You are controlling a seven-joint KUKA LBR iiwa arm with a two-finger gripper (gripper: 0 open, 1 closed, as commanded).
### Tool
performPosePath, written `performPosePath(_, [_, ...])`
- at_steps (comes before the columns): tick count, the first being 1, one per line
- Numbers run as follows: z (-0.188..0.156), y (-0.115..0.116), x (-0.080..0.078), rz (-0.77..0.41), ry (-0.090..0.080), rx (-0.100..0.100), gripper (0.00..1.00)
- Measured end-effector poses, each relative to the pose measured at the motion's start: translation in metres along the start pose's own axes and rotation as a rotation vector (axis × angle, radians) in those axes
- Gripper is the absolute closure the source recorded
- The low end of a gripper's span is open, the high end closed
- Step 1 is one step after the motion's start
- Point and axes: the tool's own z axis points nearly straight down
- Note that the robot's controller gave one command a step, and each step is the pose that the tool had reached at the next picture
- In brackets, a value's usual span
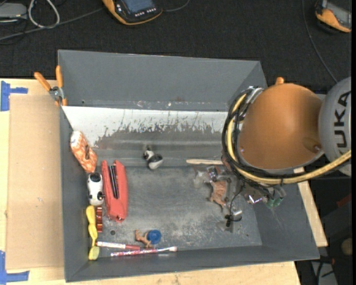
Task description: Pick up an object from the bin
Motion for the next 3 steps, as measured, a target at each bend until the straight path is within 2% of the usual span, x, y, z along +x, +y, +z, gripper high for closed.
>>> performPosePath(1, [0.014, -0.026, -0.055, 0.185, -0.003, 0.001, 0.00])
performPosePath(2, [0.084, 0.000, -0.027, 0.114, -0.001, -0.001, 0.00])
performPosePath(3, [0.119, -0.042, -0.062, 0.240, -0.008, 0.000, 0.00])
